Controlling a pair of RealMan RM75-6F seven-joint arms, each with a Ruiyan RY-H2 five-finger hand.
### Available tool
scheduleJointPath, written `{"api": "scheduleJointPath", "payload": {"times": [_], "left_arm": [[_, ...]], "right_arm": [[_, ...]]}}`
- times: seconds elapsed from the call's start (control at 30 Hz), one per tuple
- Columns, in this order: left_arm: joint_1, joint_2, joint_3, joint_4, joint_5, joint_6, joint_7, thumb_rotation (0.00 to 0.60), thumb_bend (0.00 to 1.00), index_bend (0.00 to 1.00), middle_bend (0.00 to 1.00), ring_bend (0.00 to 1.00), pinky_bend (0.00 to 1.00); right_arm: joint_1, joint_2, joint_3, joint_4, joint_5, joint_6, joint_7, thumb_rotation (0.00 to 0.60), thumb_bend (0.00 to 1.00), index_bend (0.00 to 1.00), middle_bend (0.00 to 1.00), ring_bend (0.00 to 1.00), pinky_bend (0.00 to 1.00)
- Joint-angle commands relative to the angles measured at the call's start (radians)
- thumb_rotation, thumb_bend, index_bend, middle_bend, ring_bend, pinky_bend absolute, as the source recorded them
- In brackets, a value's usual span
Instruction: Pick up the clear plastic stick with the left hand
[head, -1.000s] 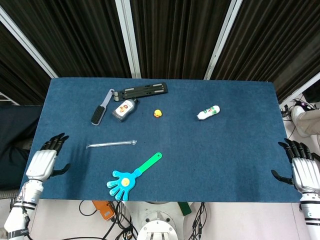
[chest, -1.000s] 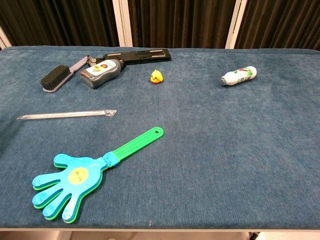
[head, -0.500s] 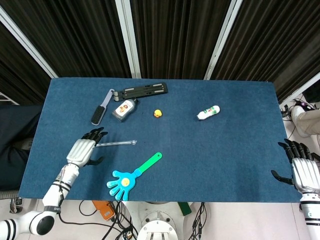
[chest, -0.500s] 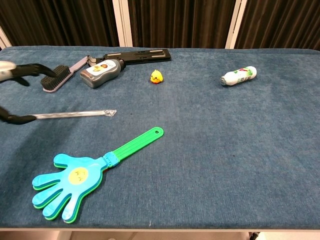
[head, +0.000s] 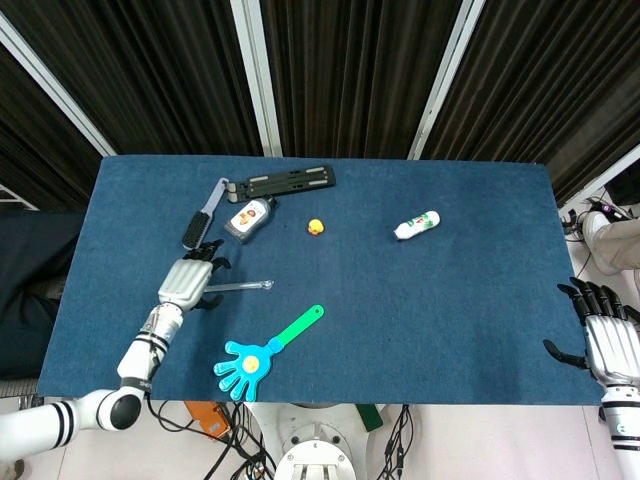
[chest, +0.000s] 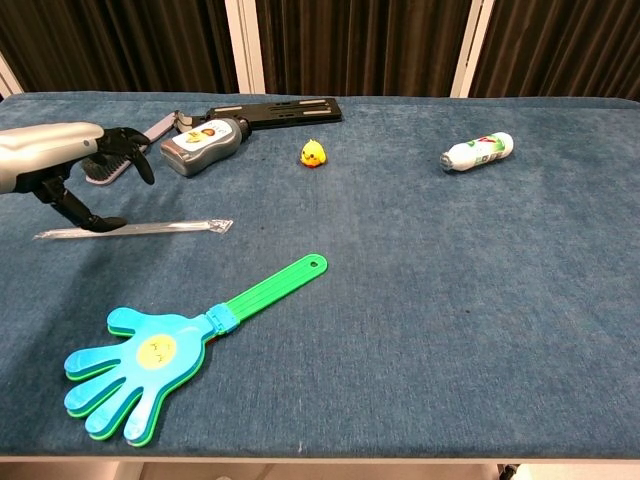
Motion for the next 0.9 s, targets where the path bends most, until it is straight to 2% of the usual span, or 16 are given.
{"api": "scheduleJointPath", "payload": {"times": [0.03, 0.53, 0.9], "left_arm": [[-0.01, -0.013, 0.005, 0.024, -0.015, -0.003, -0.003, 0.6, 0.28, 0.33, 0.0, 0.0, 0.16], [-0.02, -0.064, 0.033, 0.128, -0.029, -0.005, -0.051, 0.6, 0.28, 0.42, 0.0, 0.0, 0.16], [-0.029, -0.089, 0.04, 0.172, -0.035, -0.019, -0.074, 0.6, 0.28, 0.44, 0.0, 0.0, 0.16]], "right_arm": [[0.0, 0.0, 0.0, -0.001, 0.0, 0.0, -0.001, 0.6, 0.3, 0.21, 0.14, 0.11, 0.07], [0.001, 0.0, 0.0, 0.0, 0.001, -0.001, -0.005, 0.6, 0.3, 0.21, 0.14, 0.11, 0.07], [0.001, 0.0, -0.001, -0.001, 0.002, -0.002, -0.008, 0.6, 0.3, 0.21, 0.14, 0.11, 0.07]]}}
